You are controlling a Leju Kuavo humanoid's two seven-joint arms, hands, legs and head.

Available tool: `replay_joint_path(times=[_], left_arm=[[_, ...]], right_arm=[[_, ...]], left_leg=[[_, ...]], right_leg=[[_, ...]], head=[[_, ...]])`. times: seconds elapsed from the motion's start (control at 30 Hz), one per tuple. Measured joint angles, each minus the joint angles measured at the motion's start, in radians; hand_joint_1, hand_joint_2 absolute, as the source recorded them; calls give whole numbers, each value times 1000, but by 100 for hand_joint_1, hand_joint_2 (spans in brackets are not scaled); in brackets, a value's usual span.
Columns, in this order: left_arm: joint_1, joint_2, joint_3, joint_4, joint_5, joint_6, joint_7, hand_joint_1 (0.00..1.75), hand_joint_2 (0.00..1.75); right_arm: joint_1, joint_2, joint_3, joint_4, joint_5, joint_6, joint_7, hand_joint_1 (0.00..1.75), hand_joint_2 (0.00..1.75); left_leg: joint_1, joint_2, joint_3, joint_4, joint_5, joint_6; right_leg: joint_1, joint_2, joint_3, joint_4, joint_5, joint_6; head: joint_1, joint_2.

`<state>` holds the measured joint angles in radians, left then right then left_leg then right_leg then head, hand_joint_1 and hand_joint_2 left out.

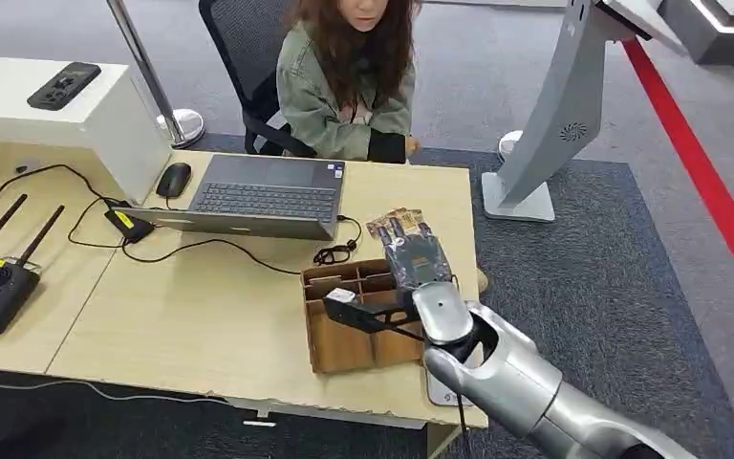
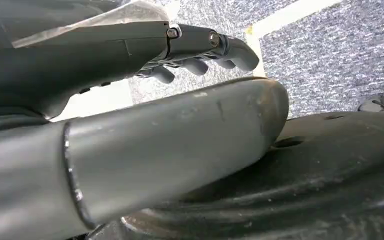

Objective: Pass the card to the sensor for recognition and then transmit it.

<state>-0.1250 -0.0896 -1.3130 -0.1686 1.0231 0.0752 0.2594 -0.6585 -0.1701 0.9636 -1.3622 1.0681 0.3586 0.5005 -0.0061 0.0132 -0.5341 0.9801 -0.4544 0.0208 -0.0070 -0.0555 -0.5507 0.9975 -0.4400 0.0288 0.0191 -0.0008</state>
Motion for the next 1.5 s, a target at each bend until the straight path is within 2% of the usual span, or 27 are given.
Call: replay_joint_path(times=[1.5], left_arm=[[0,0,0,0,-3,-2,0,0,0]], right_arm=[[-10,0,0,44,6,-21,2,28,175]], left_leg=[[0,0,0,0,0,0]], right_leg=[[0,0,0,0,0,0]], head=[[0,0]])
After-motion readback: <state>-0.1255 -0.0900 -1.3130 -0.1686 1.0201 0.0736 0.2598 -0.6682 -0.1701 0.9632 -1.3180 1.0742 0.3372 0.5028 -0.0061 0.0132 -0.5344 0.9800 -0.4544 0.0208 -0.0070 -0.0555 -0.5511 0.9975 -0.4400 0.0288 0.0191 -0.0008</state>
